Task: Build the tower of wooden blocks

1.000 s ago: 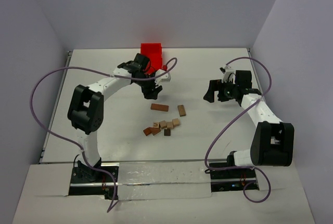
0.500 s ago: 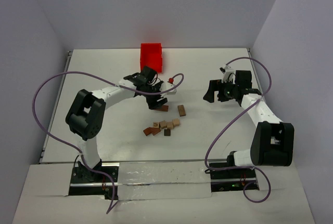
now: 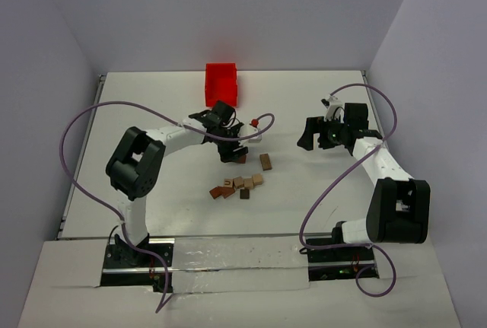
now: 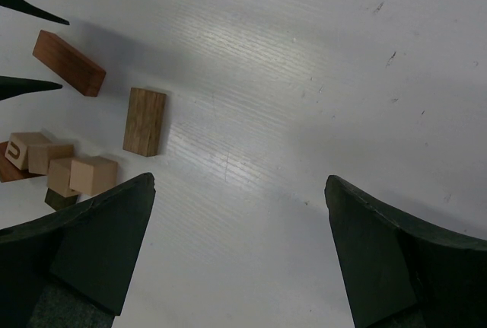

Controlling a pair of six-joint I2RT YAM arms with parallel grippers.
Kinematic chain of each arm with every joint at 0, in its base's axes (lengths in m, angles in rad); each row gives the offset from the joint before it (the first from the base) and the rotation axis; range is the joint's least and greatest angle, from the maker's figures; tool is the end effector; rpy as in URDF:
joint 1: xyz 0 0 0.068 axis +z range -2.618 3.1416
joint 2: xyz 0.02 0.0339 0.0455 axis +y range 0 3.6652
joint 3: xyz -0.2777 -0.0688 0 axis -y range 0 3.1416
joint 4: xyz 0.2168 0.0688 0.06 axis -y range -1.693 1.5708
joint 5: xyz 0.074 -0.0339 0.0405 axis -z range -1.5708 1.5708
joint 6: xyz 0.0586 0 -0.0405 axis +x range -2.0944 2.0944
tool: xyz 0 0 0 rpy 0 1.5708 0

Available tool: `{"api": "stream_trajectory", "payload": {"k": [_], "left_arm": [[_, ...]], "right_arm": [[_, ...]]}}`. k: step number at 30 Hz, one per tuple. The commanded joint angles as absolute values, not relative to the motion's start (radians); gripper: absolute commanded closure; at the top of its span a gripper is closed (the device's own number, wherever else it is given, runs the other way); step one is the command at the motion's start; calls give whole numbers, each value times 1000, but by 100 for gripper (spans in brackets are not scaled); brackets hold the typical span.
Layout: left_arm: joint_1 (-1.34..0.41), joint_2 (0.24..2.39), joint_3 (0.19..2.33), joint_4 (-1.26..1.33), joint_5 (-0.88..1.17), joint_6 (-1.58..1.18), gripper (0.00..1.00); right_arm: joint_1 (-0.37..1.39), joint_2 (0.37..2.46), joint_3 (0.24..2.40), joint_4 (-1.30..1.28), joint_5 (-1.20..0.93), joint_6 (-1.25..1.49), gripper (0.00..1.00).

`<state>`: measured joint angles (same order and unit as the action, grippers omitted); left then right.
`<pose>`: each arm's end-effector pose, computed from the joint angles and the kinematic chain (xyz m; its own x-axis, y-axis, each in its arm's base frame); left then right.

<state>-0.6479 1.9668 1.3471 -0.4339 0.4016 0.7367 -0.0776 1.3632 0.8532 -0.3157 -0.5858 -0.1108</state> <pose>0.3065 -0.2607 0.1814 -0.0366 0.8033 -0.5945 0.9912 0.1048 0.0805 0.2663 0.0118 0.2415 -0.6941 -0.0384 -0.7188 -0.3883 0.8609 0.3289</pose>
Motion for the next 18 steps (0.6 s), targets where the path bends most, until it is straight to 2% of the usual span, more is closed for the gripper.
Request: {"api": "stream_trajectory", "payload": {"k": [1, 5, 13, 18], "left_arm": [[-660, 1985, 1388, -423, 401, 755, 33], [-660, 2004, 1393, -429, 370, 765, 37], [-661, 2035, 1430, -435, 366, 773, 53], [-662, 2048, 1450, -444, 375, 785, 58]], "right_arm": [[-80, 1341, 902, -305, -589, -126, 0], [-81, 1341, 904, -305, -591, -126, 0], [-80, 1347, 904, -304, -589, -129, 0], [-81, 1350, 904, -304, -588, -132, 0]]}}
